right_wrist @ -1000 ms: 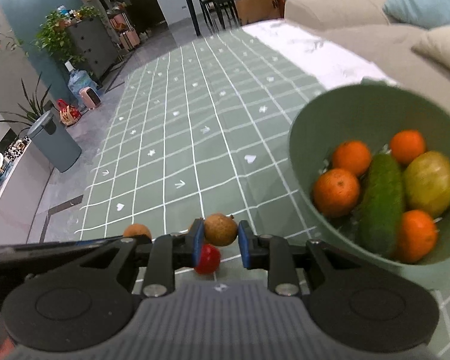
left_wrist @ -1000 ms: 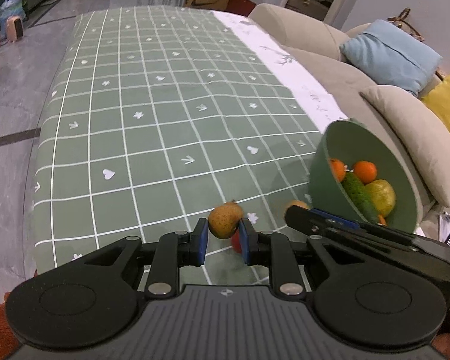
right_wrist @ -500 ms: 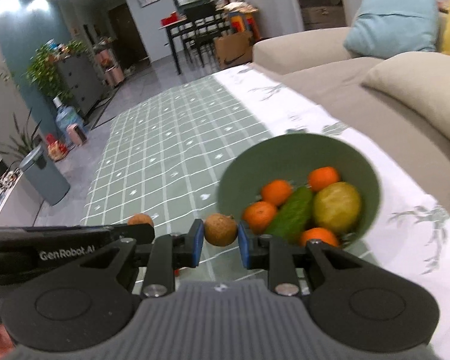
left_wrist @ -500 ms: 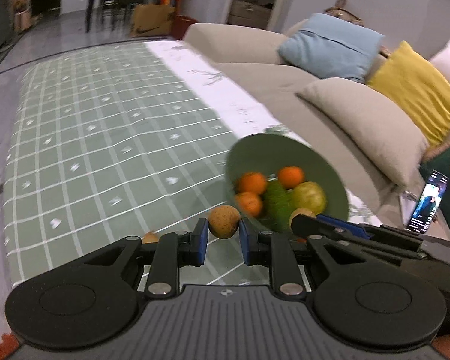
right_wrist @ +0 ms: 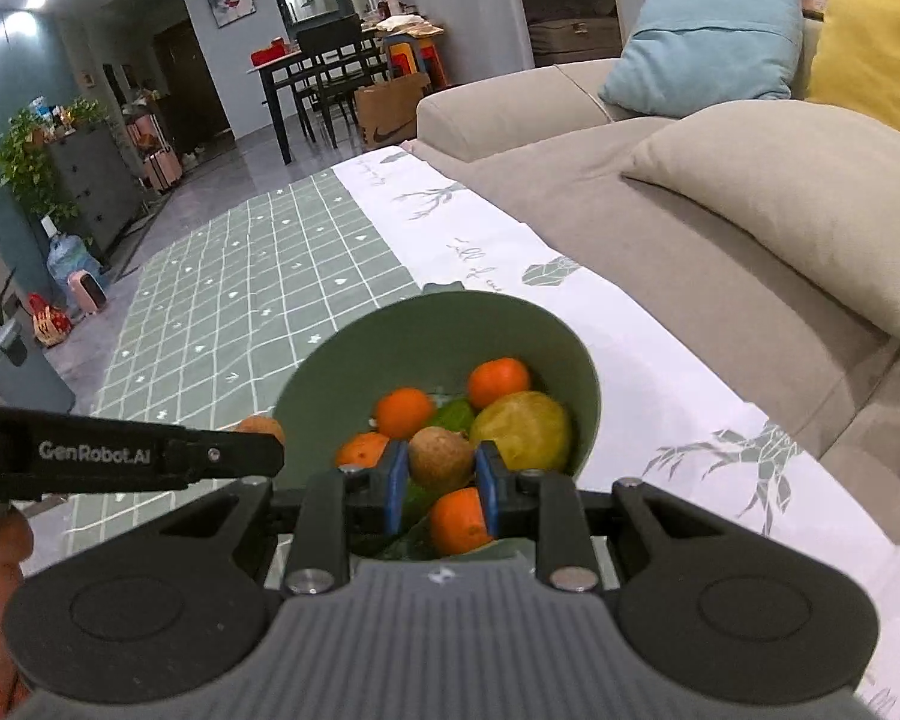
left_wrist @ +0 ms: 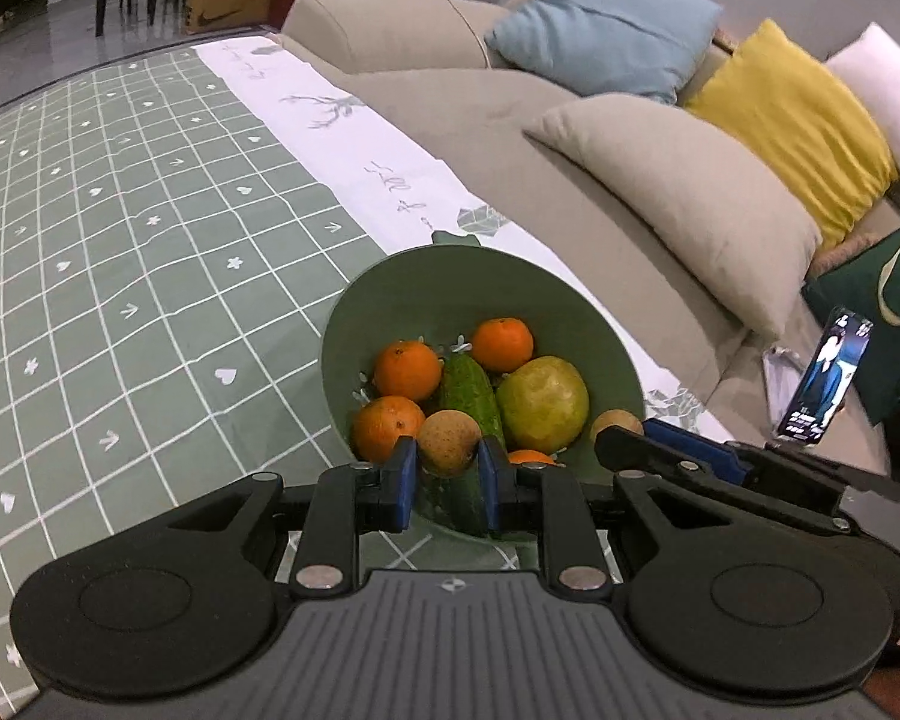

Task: Organize fruits
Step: 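Carry the brown fruits into the colander and open both tools, then withdraw both tools and reach toward the remaining brown and red fruits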

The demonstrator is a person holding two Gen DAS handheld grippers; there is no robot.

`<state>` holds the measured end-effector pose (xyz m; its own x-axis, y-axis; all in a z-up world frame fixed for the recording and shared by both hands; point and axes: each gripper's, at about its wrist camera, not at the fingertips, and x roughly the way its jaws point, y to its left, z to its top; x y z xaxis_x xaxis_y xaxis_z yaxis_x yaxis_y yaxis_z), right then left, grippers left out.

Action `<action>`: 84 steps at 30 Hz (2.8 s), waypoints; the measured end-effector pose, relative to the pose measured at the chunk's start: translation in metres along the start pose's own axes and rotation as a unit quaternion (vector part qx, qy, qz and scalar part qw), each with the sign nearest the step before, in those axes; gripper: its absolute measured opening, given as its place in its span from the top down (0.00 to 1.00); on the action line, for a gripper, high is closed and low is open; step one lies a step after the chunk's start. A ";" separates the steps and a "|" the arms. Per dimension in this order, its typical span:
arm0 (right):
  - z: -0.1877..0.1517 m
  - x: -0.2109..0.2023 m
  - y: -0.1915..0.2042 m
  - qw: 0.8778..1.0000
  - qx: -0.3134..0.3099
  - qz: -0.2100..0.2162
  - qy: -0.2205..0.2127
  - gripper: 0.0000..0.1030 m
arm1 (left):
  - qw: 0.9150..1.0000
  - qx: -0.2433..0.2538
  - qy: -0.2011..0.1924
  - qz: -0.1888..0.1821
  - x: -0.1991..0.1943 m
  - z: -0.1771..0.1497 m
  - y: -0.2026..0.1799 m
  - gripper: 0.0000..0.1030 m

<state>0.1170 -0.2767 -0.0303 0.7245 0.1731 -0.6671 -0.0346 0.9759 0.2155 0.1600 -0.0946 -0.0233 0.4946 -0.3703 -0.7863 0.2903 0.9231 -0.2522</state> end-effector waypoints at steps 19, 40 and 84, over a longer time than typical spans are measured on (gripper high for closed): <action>0.028 0.080 -0.006 0.990 -0.129 0.036 0.054 0.80 | 0.994 0.085 0.059 0.032 0.074 0.033 0.000 0.76; 0.045 0.118 0.001 0.984 -0.157 0.056 0.069 0.80 | 0.997 0.064 0.022 0.047 0.056 0.046 0.021 0.61; -0.041 -0.035 0.066 0.998 -0.058 0.006 0.028 0.31 | 0.993 0.008 -0.049 0.110 -0.075 -0.063 0.028 0.54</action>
<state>0.0611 -0.2132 -0.0226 0.6839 0.1891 -0.7047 -0.1249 0.9819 0.1423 0.0794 -0.0345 -0.0071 0.6241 -0.1681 -0.7631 0.1789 0.9814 -0.0698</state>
